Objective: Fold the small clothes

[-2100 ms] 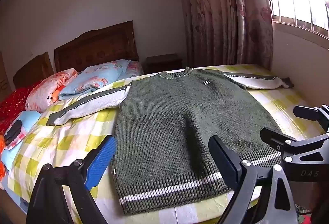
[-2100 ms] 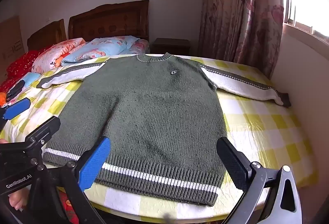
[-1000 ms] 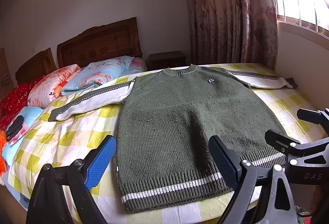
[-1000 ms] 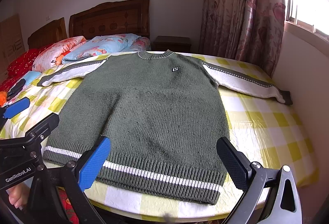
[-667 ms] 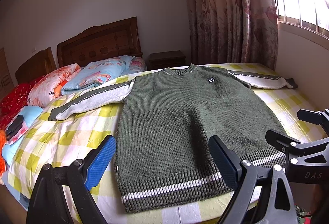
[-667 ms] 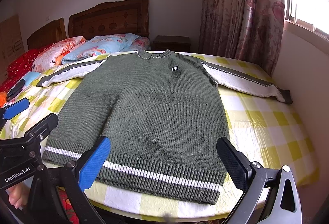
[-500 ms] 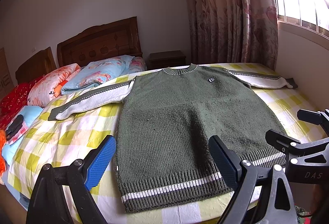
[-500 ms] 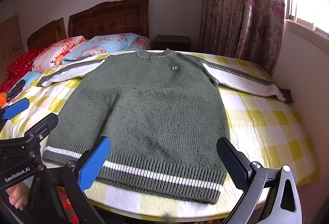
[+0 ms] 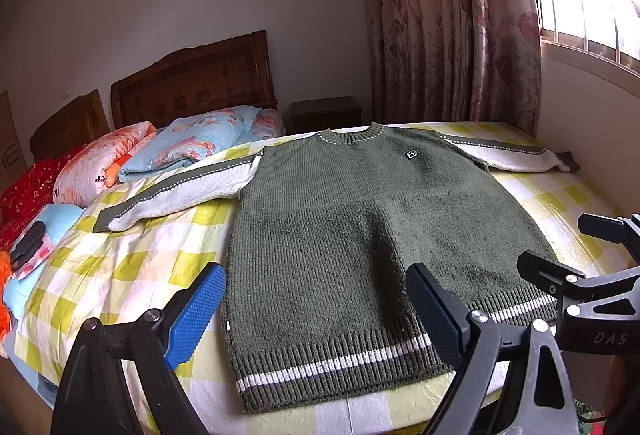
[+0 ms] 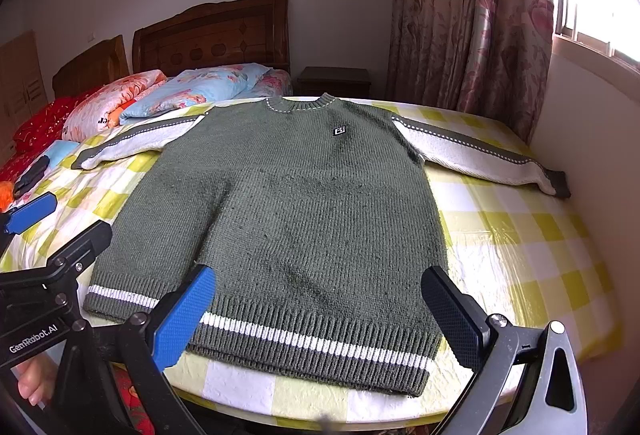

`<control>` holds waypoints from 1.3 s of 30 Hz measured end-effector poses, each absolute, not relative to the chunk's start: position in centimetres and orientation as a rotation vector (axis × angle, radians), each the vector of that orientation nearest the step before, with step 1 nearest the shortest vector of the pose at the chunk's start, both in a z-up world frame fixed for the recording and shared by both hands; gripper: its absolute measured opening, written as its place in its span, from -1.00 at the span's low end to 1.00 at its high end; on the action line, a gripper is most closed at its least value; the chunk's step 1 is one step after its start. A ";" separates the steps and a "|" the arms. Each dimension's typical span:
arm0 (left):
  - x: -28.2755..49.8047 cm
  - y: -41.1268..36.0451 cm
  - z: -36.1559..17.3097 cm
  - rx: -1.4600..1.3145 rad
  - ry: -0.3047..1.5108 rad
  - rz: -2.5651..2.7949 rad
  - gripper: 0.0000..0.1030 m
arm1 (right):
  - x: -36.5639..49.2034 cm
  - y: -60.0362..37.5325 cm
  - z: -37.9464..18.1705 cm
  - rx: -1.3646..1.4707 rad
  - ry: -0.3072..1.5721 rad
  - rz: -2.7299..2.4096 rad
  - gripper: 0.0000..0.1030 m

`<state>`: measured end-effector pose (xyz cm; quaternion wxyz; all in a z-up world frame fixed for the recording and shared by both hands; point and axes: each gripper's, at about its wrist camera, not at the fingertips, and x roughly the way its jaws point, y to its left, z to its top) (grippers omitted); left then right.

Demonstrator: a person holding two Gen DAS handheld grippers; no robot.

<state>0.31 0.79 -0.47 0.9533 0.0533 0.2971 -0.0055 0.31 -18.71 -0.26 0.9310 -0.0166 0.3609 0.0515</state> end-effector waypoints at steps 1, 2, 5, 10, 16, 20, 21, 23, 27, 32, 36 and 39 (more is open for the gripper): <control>0.3 0.8 -0.5 0.109 0.603 -0.011 0.81 | 0.3 -18.7 -0.3 -0.034 0.739 0.106 1.00; 0.3 0.8 -0.5 0.109 0.603 -0.011 0.81 | 0.3 -18.7 -0.3 -0.033 0.739 0.106 1.00; 0.4 0.8 -0.4 0.109 0.603 -0.011 0.81 | 0.3 -18.7 -0.3 -0.034 0.740 0.105 1.00; 0.4 0.7 -0.4 0.110 0.607 -0.012 0.81 | 0.3 -18.8 -0.3 -0.032 0.742 0.106 1.00; 0.4 0.7 -0.4 0.110 0.607 -0.013 0.81 | 0.3 -18.8 -0.4 -0.030 0.743 0.106 1.00; 0.5 0.6 -0.4 0.112 0.610 -0.014 0.81 | 0.3 -18.7 -0.6 -0.029 0.748 0.106 1.00; 0.5 0.6 -0.4 0.112 0.609 -0.013 0.81 | 0.4 -18.8 -0.6 -0.029 0.749 0.106 1.00; 0.5 0.6 -0.4 0.111 0.610 -0.013 0.81 | 0.5 -18.7 -0.6 -0.028 0.752 0.107 1.00; 0.5 0.6 -0.6 0.111 0.616 -0.014 0.81 | 0.5 -18.7 -0.8 -0.026 0.759 0.108 1.00; 0.9 0.7 -1.2 0.111 0.638 -0.017 0.81 | 0.7 -18.8 -1.2 -0.024 0.773 0.111 1.00; 1.9 0.9 -2.3 0.108 0.691 -0.025 0.81 | 1.4 -19.2 -2.2 -0.002 0.809 0.126 1.00; 4.1 1.2 -3.2 0.097 0.766 -0.046 0.81 | 2.5 -20.6 -3.3 0.048 0.856 0.126 1.00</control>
